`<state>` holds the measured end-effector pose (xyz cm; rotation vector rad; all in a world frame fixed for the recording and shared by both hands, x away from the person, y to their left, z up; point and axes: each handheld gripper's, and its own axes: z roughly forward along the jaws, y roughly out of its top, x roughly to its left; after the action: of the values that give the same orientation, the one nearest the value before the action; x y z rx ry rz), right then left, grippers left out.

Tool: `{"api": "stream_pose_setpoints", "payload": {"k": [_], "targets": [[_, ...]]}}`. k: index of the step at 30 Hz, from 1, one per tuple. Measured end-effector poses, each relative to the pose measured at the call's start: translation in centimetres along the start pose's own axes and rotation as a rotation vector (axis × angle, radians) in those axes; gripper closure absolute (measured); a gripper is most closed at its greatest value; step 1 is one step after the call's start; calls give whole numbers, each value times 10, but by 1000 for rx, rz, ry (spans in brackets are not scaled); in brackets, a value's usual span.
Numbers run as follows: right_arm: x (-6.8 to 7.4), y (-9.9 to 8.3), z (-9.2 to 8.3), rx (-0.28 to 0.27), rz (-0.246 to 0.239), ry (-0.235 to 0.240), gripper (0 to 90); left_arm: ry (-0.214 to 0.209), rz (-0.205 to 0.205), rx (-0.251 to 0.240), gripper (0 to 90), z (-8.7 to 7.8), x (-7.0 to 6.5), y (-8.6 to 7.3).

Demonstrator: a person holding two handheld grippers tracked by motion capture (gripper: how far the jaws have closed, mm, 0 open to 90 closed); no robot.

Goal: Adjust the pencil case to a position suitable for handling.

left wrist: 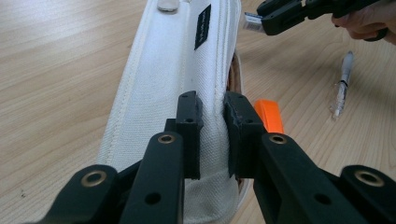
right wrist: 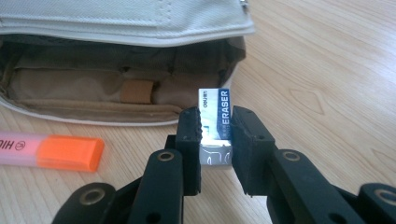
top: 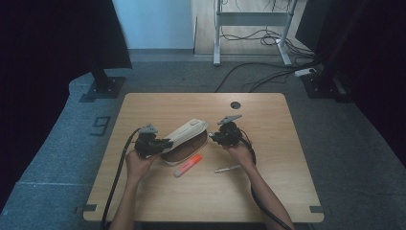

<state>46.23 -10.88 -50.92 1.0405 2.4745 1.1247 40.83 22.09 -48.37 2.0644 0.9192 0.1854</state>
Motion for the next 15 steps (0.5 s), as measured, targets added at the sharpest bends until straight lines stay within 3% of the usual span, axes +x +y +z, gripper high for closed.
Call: {"api": "stream_pose_setpoints", "payload": {"k": [15], "targets": [[11, 11, 24, 9, -17, 12, 716, -1, 9, -1, 768, 1, -1, 0]]}}
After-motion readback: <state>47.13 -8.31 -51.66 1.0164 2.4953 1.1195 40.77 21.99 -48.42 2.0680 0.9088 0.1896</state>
